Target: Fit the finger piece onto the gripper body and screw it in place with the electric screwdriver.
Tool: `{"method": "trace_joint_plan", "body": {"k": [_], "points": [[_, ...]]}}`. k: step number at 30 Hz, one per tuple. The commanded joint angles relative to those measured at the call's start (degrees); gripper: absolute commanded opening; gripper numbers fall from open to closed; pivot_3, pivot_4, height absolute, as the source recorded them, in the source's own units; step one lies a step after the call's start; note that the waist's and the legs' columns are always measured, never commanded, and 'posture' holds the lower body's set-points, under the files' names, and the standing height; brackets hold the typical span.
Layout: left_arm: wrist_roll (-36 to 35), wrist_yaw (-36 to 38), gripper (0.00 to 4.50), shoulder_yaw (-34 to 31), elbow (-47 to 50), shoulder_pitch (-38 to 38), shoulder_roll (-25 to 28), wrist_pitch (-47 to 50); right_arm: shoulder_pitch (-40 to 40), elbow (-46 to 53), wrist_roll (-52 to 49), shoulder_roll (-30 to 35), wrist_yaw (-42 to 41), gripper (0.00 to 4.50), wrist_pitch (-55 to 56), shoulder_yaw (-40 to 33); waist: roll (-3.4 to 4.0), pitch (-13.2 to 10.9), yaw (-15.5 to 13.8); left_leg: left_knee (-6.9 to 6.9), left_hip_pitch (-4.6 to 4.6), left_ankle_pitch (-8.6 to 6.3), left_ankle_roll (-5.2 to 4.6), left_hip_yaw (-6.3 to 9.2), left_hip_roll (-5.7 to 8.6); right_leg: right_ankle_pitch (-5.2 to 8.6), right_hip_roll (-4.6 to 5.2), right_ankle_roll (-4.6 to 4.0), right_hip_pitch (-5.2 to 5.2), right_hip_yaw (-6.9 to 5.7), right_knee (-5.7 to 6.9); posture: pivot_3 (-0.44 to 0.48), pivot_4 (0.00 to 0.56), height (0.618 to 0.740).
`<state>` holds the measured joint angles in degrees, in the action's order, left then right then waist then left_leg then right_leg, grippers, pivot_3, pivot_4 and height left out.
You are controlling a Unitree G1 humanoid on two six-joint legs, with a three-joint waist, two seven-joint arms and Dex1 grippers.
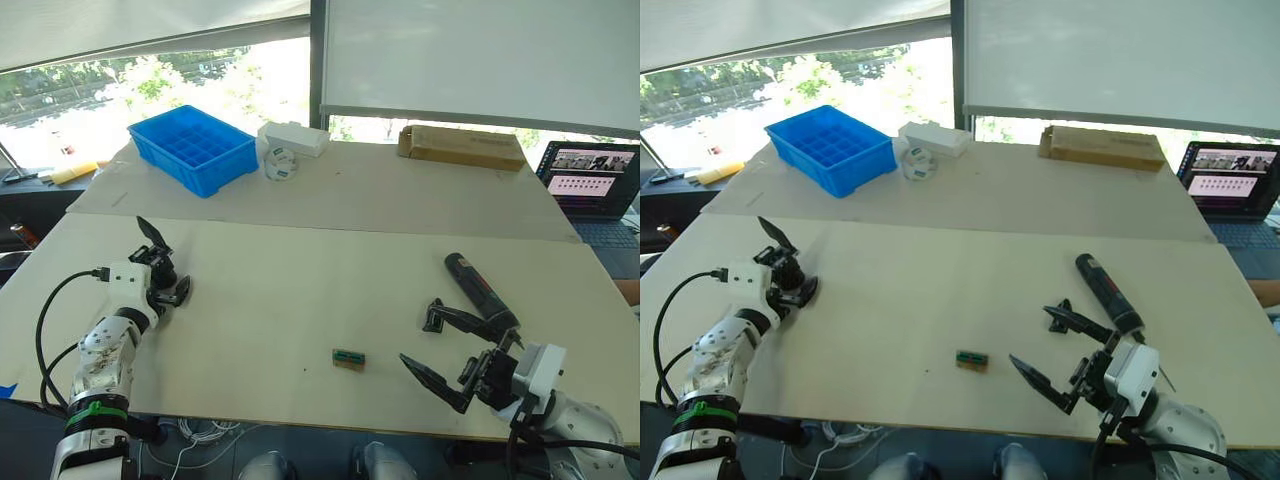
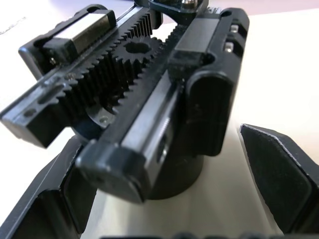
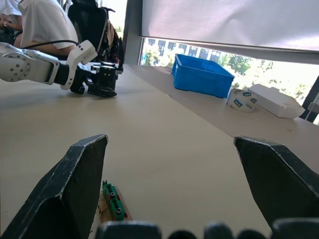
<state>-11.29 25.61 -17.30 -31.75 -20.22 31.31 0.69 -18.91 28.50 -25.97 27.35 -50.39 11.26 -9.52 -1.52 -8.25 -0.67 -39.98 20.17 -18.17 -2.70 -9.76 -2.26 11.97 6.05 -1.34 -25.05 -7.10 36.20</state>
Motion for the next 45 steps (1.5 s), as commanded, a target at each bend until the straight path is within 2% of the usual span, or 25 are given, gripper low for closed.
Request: {"method": "trace_joint_plan", "body": {"k": [1, 5, 6, 7, 8, 12, 15, 20, 25, 34, 41, 45], "points": [[0.42, 0.64, 4.5, -0.02, -2.03, -0.98, 0.92, -2.1, -0.35, 1.06, -0.16, -0.26, 0.6, 4.47, 1.72, -0.31, 0.0, 0.0, 0.0, 0.0, 0.0, 0.0, 0.0, 0.0, 0.0, 0.0, 0.01, 0.0, 0.0, 0.0, 0.0, 0.0, 0.15, 0.74], [0.6, 1.91, 3.32, 0.58, -4.85, -2.54, 0.85, -4.33, -0.67, 0.84, -0.17, 0.03, 0.58, 4.5, 1.71, -0.32, 0.0, 0.0, -0.04, -0.01, 0.0, 0.0, 0.0, 0.0, 0.0, 0.0, 0.02, 0.0, 0.0, -0.01, 0.01, 0.0, 0.15, 0.74], [1.29, 1.66, 2.71, 0.98, -5.74, -2.83, 1.01, -4.94, -0.67, 0.74, -0.19, 0.1, 0.54, 4.5, 1.7, -0.37, 0.0, 0.0, -0.06, -0.01, 0.01, 0.0, 0.0, 0.0, 0.0, 0.0, 0.01, 0.0, 0.0, -0.02, 0.01, 0.0, 0.15, 0.74], [1.64, 1.52, 2.42, 1.1, -6.71, -2.9, 1.06, -5.74, -0.7, 0.58, -0.17, 0.26, 0.49, 4.5, 1.69, -0.61, 0.0, 0.0, -0.11, 0.0, 0.01, 0.0, 0.0, 0.0, 0.01, 0.0, 0.01, 0.0, 0.0, -0.02, 0.01, 0.0, 0.15, 0.74], [1.79, 1.58, 2.37, 1.19, -7.41, -2.85, 1.08, -6.2, -0.67, 0.37, -0.23, 0.41, 0.5, 4.5, 1.65, -0.99, 0.0, 0.01, -0.15, -0.01, 0.01, 0.0, -0.01, 0.01, 0.03, 0.0, 0.01, 0.0, 0.01, -0.03, 0.0, 0.0, 0.15, 0.74], [-0.02, 4.35, 2.37, 1.06, -6.11, -1.76, 0.3, -8.17, -0.99, -0.12, -0.78, 1.13, 0.31, 4.5, 1.61, -2.56, 0.02, 0.03, -0.06, -0.01, 0.0, 0.01, -0.02, 0.01, 0.08, 0.0, 0.04, 0.01, 0.02, -0.02, 0.01, 0.0, 0.15, 0.74], [-2.76, 7.18, 2.37, 2.1, 2.24, -0.38, -1.88, -7.55, -2.31, 0.02, -1.29, 1.7, -0.26, 4.5, 1.87, -3.66, 0.01, 0.03, -0.25, 0.0, 0.03, 0.01, -0.03, 0.02, 0.08, 0.0, 0.06, 0.01, 0.01, -0.02, -0.01, 0.0, 0.15, 0.74], [-5.4, 8.54, 2.37, 8.59, 21.97, 1.92, -7.38, 1.31, -4.77, 0.05, -2.64, 3.13, -1.89, 4.5, 2.09, -6.42, -0.08, -0.03, -0.96, -0.12, 0.18, 0.03, -0.14, 0.05, 0.25, -0.03, 0.13, 0.12, 0.02, -0.07, -0.07, 0.0, 0.15, 0.74], [-4.07, 7.76, 2.37, 16.92, 30.79, 2.01, -13.28, 8.86, -7.23, 0.64, -3.68, 3.98, -3.01, 4.5, 2.11, -8.75, -0.19, -0.1, -0.46, -0.2, 0.18, 0.04, -0.2, 0.07, 0.29, -0.07, 0.11, 0.2, 0.03, 0.03, -0.09, 0.0, 0.15, 0.74], [2.85, 8.67, 2.37, 27.79, 23.83, -1.45, -19.69, 6.33, -9.1, 6.02, -5.2, 2.87, 1.27, 4.5, -0.88, -8.66, -0.19, -0.1, -0.05, -0.18, 0.11, 0.05, -0.18, 0.09, 0.19, -0.07, 0.06, 0.19, 0.02, 0.1, -0.07, 0.0, 0.15, 0.74], [5.7, 11.59, 2.37, 32.28, 22.08, -2.1, -21.83, 3.92, -11.88, 7.54, -3.73, 2.01, 2.21, 4.5, -0.78, -7.93, -0.17, -0.09, -0.89, -0.22, 0.2, -0.08, -0.41, 0.15, 0.22, -0.07, 0.16, 0.19, 0.04, 0.04, -0.13, 0.0, 0.15, 0.74], [5.51, 10.83, 2.37, 31.68, 21.39, -1.93, -22.73, 5.13, -12.49, 7.76, -3.21, 1.3, 3.35, 4.5, -0.63, -7.56, -0.16, -0.09, -0.99, -0.3, 0.24, -0.14, -0.52, 0.15, 0.27, -0.1, 0.26, 0.27, 0.05, 0.05, -0.15, 0.0, 0.15, 0.74]]}}
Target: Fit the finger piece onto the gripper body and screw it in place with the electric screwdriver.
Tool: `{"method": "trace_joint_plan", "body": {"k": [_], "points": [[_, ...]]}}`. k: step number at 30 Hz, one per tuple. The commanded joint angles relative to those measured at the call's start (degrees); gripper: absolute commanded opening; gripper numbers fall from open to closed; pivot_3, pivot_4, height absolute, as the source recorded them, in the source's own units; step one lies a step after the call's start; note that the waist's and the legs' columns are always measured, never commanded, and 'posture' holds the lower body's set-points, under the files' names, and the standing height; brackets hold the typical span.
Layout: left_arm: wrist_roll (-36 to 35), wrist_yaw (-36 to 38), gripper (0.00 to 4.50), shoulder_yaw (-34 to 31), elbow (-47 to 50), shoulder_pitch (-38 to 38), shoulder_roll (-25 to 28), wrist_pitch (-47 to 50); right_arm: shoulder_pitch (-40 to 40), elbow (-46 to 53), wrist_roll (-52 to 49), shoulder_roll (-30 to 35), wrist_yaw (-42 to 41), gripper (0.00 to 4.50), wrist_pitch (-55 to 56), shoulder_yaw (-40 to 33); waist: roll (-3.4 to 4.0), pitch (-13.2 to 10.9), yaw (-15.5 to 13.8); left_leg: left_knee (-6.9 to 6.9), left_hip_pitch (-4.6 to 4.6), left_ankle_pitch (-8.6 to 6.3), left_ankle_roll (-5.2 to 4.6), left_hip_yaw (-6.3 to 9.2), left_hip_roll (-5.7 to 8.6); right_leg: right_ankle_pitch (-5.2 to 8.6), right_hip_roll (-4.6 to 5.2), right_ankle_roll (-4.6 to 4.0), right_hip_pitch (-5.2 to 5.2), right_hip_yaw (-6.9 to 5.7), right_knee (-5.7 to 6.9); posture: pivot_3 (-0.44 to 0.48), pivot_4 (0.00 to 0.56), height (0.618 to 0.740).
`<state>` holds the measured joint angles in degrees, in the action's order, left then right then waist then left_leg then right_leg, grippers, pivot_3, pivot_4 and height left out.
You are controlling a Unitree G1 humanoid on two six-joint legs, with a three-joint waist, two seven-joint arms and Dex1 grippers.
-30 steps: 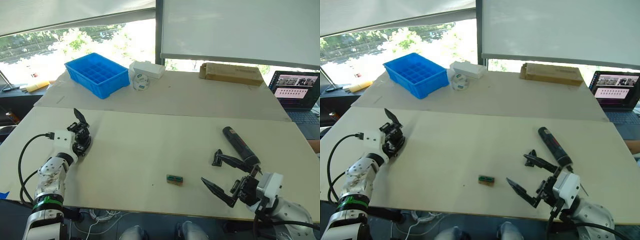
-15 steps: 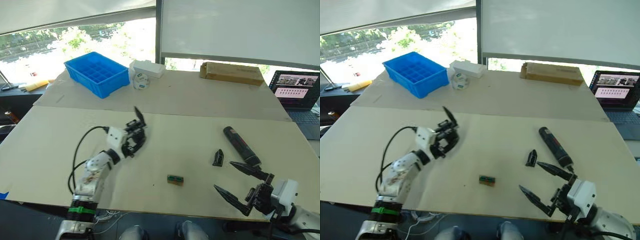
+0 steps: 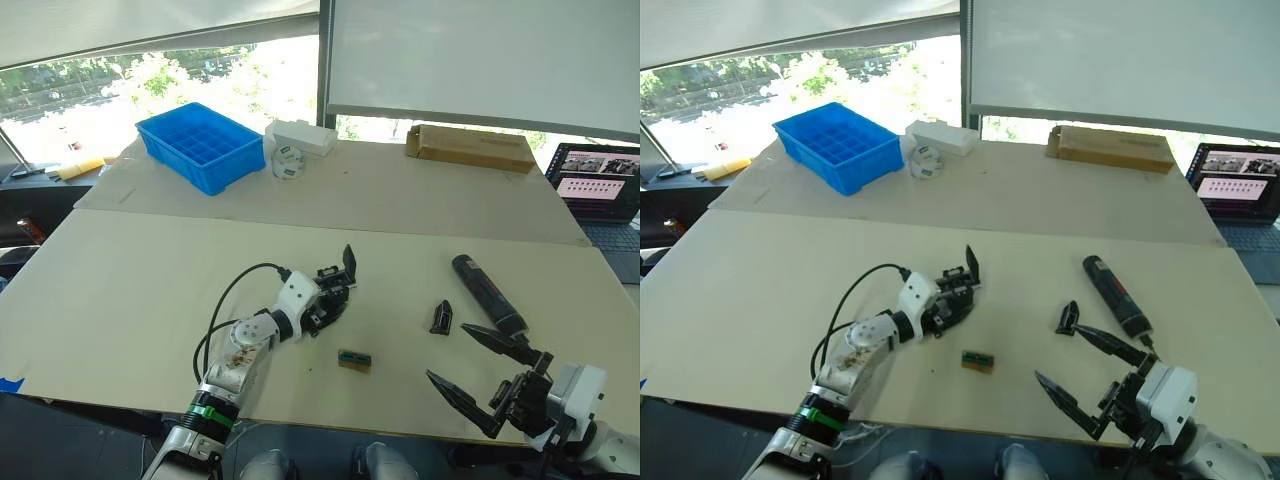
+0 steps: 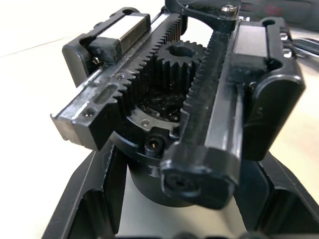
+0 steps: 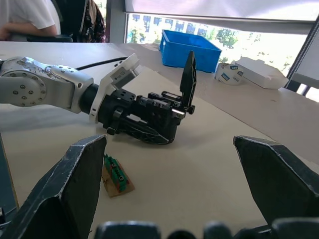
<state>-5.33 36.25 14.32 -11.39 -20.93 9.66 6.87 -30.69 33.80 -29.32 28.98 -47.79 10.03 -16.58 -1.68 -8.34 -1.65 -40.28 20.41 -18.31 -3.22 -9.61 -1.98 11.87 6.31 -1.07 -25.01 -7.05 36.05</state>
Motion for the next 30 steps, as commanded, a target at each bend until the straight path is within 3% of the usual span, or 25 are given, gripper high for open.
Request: {"method": "trace_joint_plan", "body": {"k": [1, 2, 4, 7, 17, 23, 30], "points": [[-0.63, 0.45, 2.37, -0.03, 0.94, -1.22, -1.14, -0.82, -0.8, 2.51, 0.31, -0.44, 0.89, 4.5, 0.63, -0.36, 0.0, 0.0, -0.03, -0.01, 0.0, -0.01, -0.02, 0.0, 0.0, 0.0, 0.03, 0.02, 0.0, 0.0, 0.0, 0.0, 0.15, 0.74], [-0.73, 0.83, 2.37, -0.17, 0.93, -1.24, -0.92, -0.75, -0.91, 2.48, 0.59, -0.61, 1.01, 4.5, 0.76, -0.14, 0.01, 0.0, -0.03, -0.01, 0.0, -0.03, -0.05, 0.0, 0.0, 0.0, 0.1, 0.03, 0.0, 0.01, 0.0, 0.0, 0.15, 0.74], [-1.33, 2.08, 3.5, -0.58, 1.05, -1.35, -0.25, -0.48, -0.99, 2.48, 1.03, -0.88, 1.27, 4.5, 0.81, 0.22, 0.01, 0.0, -0.03, -0.01, 0.0, -0.04, -0.06, 0.01, 0.0, 0.0, 0.11, 0.04, 0.0, 0.0, 0.0, 0.0, 0.15, 0.74], [-2.88, 5.16, 4.45, -1.44, 1.19, -1.65, 1.51, 0.54, -0.98, 2.48, 1.41, -1.11, 1.55, 4.5, 0.8, 0.54, 0.01, 0.01, 0.01, -0.01, 0.0, -0.04, -0.07, 0.01, 0.0, 0.0, 0.1, 0.04, 0.0, -0.01, 0.0, 0.0, 0.15, 0.74], [-6.13, 18.12, 4.45, -4.1, -8.09, -7.79, 7.85, -1.42, -0.02, 3.6, 1.56, -1.22, 3.51, 4.5, -0.41, 1.6, 0.04, 0.01, 0.23, -0.02, -0.01, -0.03, -0.05, 0.01, -0.01, 0.01, -0.02, 0.04, 0.0, -0.02, 0.02, 0.0, 0.15, 0.74], [-4.92, 28.01, 4.45, -3.09, -21.65, -15.1, 7.63, -11.03, 0.28, 3.96, 1.66, -0.79, 4.11, 4.5, -0.96, 2.02, 0.03, 0.01, 0.2, -0.12, 0.09, -0.03, -0.06, -0.01, 0.03, 0.01, -0.09, 0.06, -0.02, -0.08, 0.0, 0.0, 0.15, 0.74], [-2.03, 31.47, 4.45, -3.34, -37.67, -22.57, 4.91, -19.84, 1.0, 5.18, 2.09, -0.27, 5.36, 4.5, -2.55, 2.35, 0.03, 0.01, 0.4, -0.18, 0.12, -0.05, -0.09, 0.0, 0.05, 0.0, -0.11, 0.08, -0.02, -0.07, 0.0, 0.0, 0.15, 0.74]]}}
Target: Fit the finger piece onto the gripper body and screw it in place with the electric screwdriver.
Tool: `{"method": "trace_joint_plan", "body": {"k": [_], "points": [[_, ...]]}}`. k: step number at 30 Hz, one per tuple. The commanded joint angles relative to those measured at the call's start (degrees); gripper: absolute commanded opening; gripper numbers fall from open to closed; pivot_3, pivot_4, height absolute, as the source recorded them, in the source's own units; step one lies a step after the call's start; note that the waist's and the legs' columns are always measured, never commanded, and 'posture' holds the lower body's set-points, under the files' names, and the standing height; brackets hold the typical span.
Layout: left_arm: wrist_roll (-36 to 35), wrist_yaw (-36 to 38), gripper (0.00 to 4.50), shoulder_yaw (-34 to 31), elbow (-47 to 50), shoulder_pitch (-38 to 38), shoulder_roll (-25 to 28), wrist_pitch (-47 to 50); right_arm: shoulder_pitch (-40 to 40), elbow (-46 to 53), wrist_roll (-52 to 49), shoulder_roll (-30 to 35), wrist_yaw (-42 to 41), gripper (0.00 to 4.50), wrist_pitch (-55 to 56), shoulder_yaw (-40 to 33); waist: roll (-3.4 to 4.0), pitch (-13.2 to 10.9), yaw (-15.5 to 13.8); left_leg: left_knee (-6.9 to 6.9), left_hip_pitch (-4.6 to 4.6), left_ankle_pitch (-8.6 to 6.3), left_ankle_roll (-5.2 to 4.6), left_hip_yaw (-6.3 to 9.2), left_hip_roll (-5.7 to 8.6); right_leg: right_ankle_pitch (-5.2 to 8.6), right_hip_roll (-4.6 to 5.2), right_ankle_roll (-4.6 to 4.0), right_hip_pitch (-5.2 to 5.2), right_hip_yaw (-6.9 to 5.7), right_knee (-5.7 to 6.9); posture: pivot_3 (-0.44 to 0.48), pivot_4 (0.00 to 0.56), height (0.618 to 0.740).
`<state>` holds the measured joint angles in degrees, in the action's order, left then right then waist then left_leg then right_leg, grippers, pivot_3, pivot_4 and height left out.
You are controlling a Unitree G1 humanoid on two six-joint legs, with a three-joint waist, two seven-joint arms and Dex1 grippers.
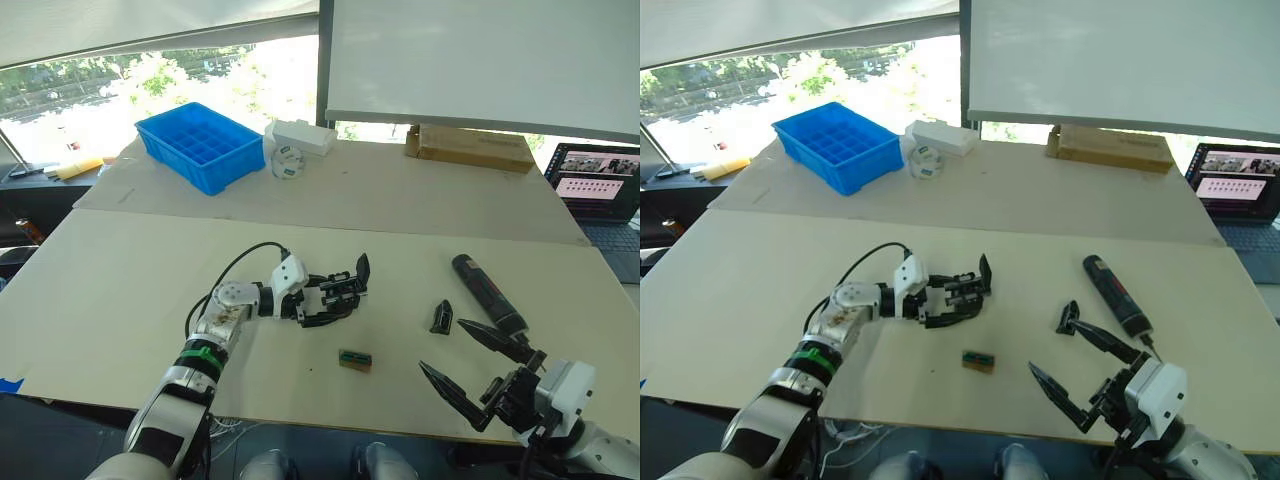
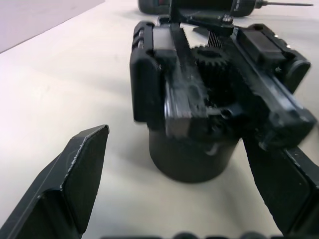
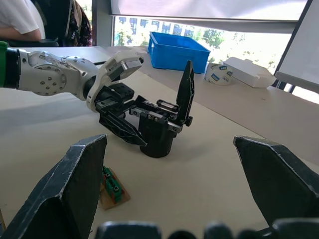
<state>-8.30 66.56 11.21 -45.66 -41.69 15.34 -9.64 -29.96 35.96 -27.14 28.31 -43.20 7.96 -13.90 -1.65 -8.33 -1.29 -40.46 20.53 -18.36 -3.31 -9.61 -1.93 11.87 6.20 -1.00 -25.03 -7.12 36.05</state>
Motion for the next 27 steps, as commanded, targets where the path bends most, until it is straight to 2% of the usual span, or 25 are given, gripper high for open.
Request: {"method": "trace_joint_plan", "body": {"k": [1, 3, 4, 6, 9, 13, 15, 19, 23, 27], "points": [[1.32, 1.38, 4.45, -0.23, -4.72, -2.15, -1.03, -4.22, 0.3, 3.25, 0.02, 0.42, 0.98, 4.5, -0.66, -0.23, 0.0, 0.0, 0.17, 0.0, 0.02, -0.01, -0.01, 0.0, 0.0, 0.0, 0.0, 0.0, 0.0, 0.0, -0.01, 0.0, 0.15, 0.74], [1.25, 2.64, 4.45, -0.59, -6.33, -2.4, -1.69, -5.39, 0.38, 3.57, 0.15, 0.43, 1.35, 4.5, -1.0, -0.11, -0.01, 0.0, 0.37, 0.0, 0.02, -0.02, -0.03, 0.01, 0.0, 0.0, 0.0, 0.0, 0.0, 0.01, -0.01, 0.0, 0.15, 0.74], [1.29, 3.05, 4.22, -0.7, -6.67, -2.34, -1.93, -5.74, 0.41, 3.67, 0.18, 0.45, 1.49, 4.5, -1.17, -0.08, -0.01, 0.0, 0.43, -0.01, 0.0, -0.02, -0.03, 0.01, 0.0, 0.0, 0.0, 0.0, 0.01, 0.01, 0.0, 0.0, 0.15, 0.74], [1.17, 4.31, 3.59, -0.64, -6.29, -1.52, -2.29, -6.25, 0.38, 3.89, 0.28, 0.42, 1.72, 4.5, -1.47, -0.07, -0.01, 0.0, 0.49, -0.01, 0.0, -0.03, -0.06, 0.01, 0.0, -0.01, 0.02, 0.02, 0.01, 0.01, 0.0, 0.0, 0.15, 0.74], [1.42, 4.31, 2.3, -0.86, -5.31, -0.19, -2.47, -7.46, 0.46, 4.17, 0.45, 0.37, 1.99, 4.5, -1.92, 0.01, -0.01, 0.0, 0.5, -0.05, 0.02, -0.07, -0.12, 0.02, 0.0, -0.01, 0.03, 0.03, 0.01, 0.01, 0.0, 0.0, 0.15, 0.74], [0.31, 0.75, 2.28, -2.67, 0.75, 2.33, -2.53, -5.53, 0.74, 4.38, 0.6, 0.45, 2.18, 4.5, -2.39, 0.06, 0.0, 0.01, 0.57, -0.17, 0.07, -0.11, -0.19, 0.03, -0.01, -0.01, 0.06, 0.08, 0.01, 0.02, 0.0, 0.0, 0.15, 0.74], [0.77, -3.19, 2.28, -3.21, 9.92, 4.99, -1.43, -1.89, 1.18, 4.27, 0.26, 0.95, 2.09, 4.5, -2.62, -0.61, 0.0, 0.0, 0.64, -0.26, 0.15, -0.13, -0.22, 0.05, -0.01, -0.01, 0.08, 0.1, -0.02, 0.02, 0.01, 0.0, 0.15, 0.74], [0.77, -15.71, 2.28, -5.23, 24.48, 10.23, -2.92, 9.87, 1.23, 3.7, -0.25, 1.3, 1.8, 4.5, -2.44, -1.68, 0.02, -0.01, 0.6, -0.44, 0.36, -0.14, -0.25, 0.13, -0.01, -0.06, 0.09, 0.18, -0.13, 0.01, 0.02, 0.0, 0.15, 0.74], [3.02, -25.51, 2.28, -3.53, 36.15, 16.36, -6.35, 16.59, 1.98, 3.68, -0.33, 1.34, 1.62, 4.5, -2.34, -1.14, 0.02, -0.01, 0.36, -0.5, 0.43, -0.15, -0.28, 0.19, -0.01, -0.09, 0.14, 0.23, -0.12, 0.01, 0.02, 0.0, 0.15, 0.74], [4.53, -29.31, 2.28, -0.79, 40.78, 19.68, -8.16, 19.92, 1.77, 3.48, -0.2, 2.0, 0.5, 4.5, -2.44, -0.85, 0.02, -0.01, -0.1, -0.52, 0.47, -0.18, -0.33, 0.18, 0.01, -0.1, 0.15, 0.27, -0.11, -0.02, -0.02, 0.0, 0.15, 0.74]]}}
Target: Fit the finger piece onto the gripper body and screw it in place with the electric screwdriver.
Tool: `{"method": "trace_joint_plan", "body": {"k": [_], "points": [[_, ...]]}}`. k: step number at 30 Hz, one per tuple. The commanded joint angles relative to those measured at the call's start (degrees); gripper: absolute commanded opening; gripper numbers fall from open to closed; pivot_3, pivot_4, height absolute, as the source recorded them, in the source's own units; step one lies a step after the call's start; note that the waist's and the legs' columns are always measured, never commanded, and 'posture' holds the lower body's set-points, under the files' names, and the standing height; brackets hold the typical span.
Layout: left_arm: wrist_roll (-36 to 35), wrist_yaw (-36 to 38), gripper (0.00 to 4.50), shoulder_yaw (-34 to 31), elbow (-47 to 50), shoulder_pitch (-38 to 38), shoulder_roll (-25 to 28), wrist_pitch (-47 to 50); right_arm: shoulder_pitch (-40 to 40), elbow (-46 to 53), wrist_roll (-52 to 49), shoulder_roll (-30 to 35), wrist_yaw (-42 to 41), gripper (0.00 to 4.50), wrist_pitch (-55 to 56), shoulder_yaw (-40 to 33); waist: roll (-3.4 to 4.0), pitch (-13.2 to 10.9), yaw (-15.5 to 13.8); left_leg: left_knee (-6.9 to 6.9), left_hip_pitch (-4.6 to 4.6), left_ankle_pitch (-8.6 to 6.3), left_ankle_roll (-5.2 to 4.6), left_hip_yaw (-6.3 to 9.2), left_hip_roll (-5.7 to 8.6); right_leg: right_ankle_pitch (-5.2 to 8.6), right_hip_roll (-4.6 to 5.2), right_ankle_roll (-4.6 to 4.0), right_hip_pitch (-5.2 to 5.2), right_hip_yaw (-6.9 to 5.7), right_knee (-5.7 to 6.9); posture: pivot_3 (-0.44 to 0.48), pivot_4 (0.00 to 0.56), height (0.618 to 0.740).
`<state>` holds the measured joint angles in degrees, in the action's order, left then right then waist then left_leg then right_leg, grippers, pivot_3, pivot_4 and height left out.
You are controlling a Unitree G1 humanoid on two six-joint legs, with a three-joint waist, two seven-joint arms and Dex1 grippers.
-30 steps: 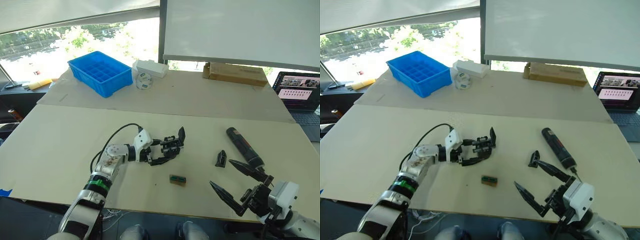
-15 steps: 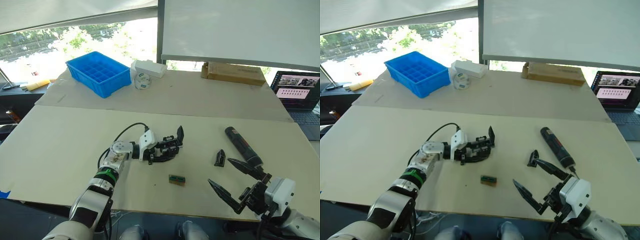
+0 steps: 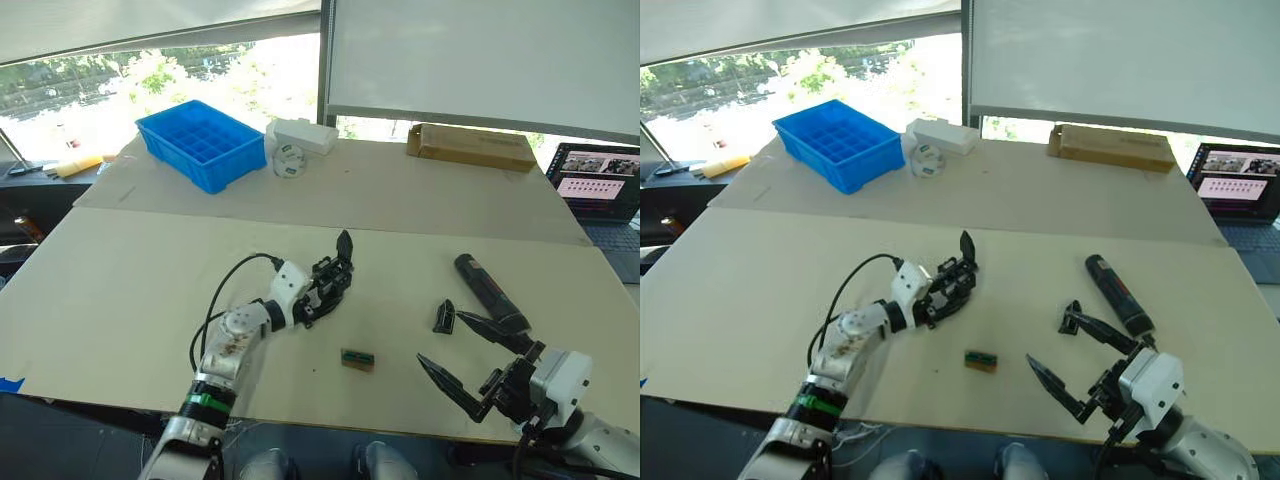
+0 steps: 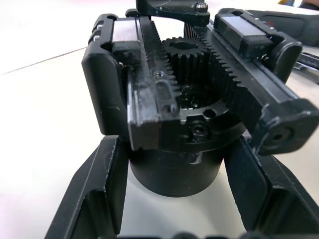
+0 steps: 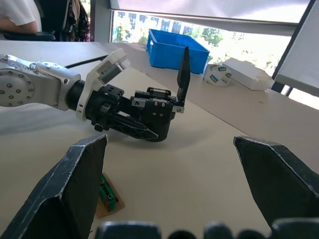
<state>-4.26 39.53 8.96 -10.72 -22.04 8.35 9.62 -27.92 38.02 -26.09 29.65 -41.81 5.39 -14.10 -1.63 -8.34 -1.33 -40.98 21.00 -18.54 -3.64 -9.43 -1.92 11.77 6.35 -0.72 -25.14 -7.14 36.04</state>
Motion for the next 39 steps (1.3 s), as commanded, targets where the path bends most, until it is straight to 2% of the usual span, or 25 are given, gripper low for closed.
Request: {"method": "trace_joint_plan", "body": {"k": [1, 9, 13, 14, 21, 25, 33, 39], "points": [[0.75, -2.64, 2.28, 1.9, 6.27, 0.32, -1.09, 1.0, -0.31, 1.39, -1.28, 0.68, -0.97, 4.5, 0.14, -0.7, 0.0, 0.0, -0.08, 0.0, 0.0, 0.0, 0.0, 0.0, 0.0, 0.0, -0.01, 0.0, 0.0, -0.01, -0.01, 0.0, 0.15, 0.74], [0.29, -1.78, 2.28, 3.49, 6.48, 2.46, 0.42, 1.27, 1.38, 1.96, -2.95, 0.75, -0.05, 4.5, -1.75, -1.32, 0.02, 0.01, 0.1, 0.01, -0.04, 0.01, 0.01, 0.0, -0.02, 0.01, -0.02, -0.01, 0.0, 0.0, 0.02, 0.0, 0.15, 0.74], [-2.23, 4.12, 4.21, 3.3, 5.63, 1.7, 4.11, 2.56, 1.88, 1.76, -3.21, 1.05, -0.59, 4.5, -2.38, -1.15, 0.06, 0.03, 0.15, 0.02, -0.04, 0.01, 0.02, 0.0, -0.02, 0.01, -0.01, -0.02, -0.01, -0.02, 0.02, 0.0, 0.15, 0.74], [-3.23, 5.92, 4.46, 2.77, 4.85, 1.07, 5.27, 2.65, 1.77, 1.75, -3.27, 1.14, -0.81, 4.5, -2.51, -1.07, 0.07, 0.04, 0.17, 0.02, -0.05, 0.01, 0.02, 0.0, -0.02, 0.01, -0.01, -0.02, -0.01, -0.02, 0.02, 0.0, 0.15, 0.74], [-4.74, 16.3, 4.46, 0.57, -9.15, -7.36, 11.71, -4.9, 0.73, 1.62, -3.3, 1.23, -1.21, 4.5, -2.72, -1.03, 0.1, 0.06, 0.28, 0.0, -0.06, 0.01, 0.02, -0.02, -0.01, 0.01, -0.03, -0.01, 0.01, -0.06, 0.04, 0.0, 0.15, 0.74], [-4.43, 26.39, 4.46, 2.22, -19.48, -12.23, 12.9, -13.12, 0.34, 1.75, -3.02, 1.31, -1.22, 4.5, -3.05, -0.45, 0.11, 0.07, 0.31, 0.0, -0.05, 0.01, 0.02, -0.07, 0.01, 0.02, -0.05, 0.0, 0.0, -0.09, 0.02, 0.0, 0.15, 0.74], [-2.23, 30.92, 4.46, 2.3, -37.33, -20.89, 8.79, -23.63, -0.54, 2.27, -3.14, 1.38, -1.32, 4.5, -4.07, -0.76, 0.11, 0.06, 0.45, -0.09, -0.02, 0.01, 0.02, -0.11, 0.05, 0.01, -0.1, 0.01, 0.01, -0.11, 0.03, 0.0, 0.15, 0.74], [-1.46, 32.71, 4.46, 1.53, -44.5, -24.72, 5.82, -26.15, -1.86, 3.48, -3.08, 0.82, -0.55, 4.5, -4.71, -0.62, 0.1, 0.06, 0.6, -0.11, 0.02, 0.0, 0.0, -0.08, 0.05, 0.01, -0.1, 0.02, 0.0, -0.09, 0.02, 0.0, 0.15, 0.74]]}}
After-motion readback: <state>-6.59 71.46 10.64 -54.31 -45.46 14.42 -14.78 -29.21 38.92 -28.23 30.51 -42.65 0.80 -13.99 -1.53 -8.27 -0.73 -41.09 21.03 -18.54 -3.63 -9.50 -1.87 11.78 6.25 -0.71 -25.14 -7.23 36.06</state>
